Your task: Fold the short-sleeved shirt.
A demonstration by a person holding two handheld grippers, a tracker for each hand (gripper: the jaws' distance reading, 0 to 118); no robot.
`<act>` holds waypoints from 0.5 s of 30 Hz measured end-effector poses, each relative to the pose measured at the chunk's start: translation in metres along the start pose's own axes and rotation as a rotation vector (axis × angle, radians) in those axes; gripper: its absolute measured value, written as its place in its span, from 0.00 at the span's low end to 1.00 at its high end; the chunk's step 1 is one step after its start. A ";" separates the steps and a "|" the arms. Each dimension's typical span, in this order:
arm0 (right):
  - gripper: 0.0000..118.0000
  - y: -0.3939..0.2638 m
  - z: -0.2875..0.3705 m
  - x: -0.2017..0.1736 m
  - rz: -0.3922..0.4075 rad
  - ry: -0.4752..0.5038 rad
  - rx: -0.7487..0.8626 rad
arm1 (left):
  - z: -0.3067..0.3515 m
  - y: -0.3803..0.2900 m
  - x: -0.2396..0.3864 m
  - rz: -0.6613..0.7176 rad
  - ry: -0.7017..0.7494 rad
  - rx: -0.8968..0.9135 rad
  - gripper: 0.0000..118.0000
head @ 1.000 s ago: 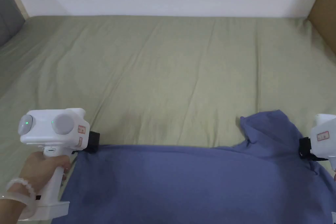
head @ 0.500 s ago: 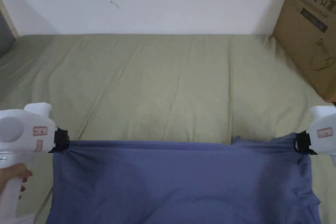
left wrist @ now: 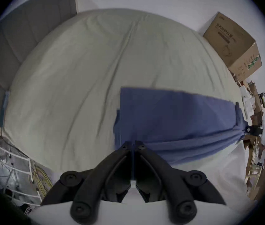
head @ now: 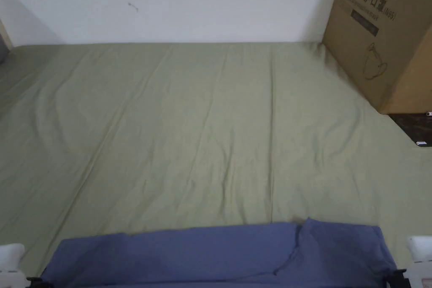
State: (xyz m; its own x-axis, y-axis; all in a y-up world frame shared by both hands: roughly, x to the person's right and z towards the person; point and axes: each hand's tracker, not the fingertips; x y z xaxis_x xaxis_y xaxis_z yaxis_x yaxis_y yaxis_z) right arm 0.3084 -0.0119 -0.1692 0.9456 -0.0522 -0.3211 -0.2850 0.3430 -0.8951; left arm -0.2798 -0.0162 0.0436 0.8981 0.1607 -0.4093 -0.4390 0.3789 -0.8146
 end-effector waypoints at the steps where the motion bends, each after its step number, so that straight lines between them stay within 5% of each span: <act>1: 0.00 -0.006 -0.003 0.000 -0.021 -0.008 -0.029 | -0.005 -0.004 -0.003 0.001 0.006 -0.016 0.02; 4: 0.02 -0.015 -0.006 -0.001 -0.029 0.008 0.008 | -0.009 -0.007 -0.004 0.028 0.001 -0.004 0.03; 6: 0.27 -0.013 -0.001 -0.003 -0.039 0.008 0.023 | -0.004 -0.004 0.002 0.028 0.009 0.002 0.12; 7: 0.37 -0.011 0.001 -0.004 -0.045 0.001 0.024 | -0.001 -0.002 0.004 0.013 0.023 0.004 0.30; 10: 0.38 -0.005 0.016 -0.007 -0.053 -0.050 0.051 | 0.014 0.002 0.010 -0.009 0.047 0.032 0.84; 15: 0.38 0.017 0.048 -0.025 -0.036 -0.019 0.189 | 0.049 0.011 0.018 0.033 -0.041 0.148 0.86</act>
State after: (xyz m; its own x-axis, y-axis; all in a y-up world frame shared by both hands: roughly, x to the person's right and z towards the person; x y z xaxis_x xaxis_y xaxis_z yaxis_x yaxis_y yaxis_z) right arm 0.2873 0.0401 -0.1617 0.9580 -0.0499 -0.2826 -0.2185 0.5112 -0.8312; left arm -0.2673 0.0357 0.0470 0.8847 0.2115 -0.4154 -0.4630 0.5025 -0.7301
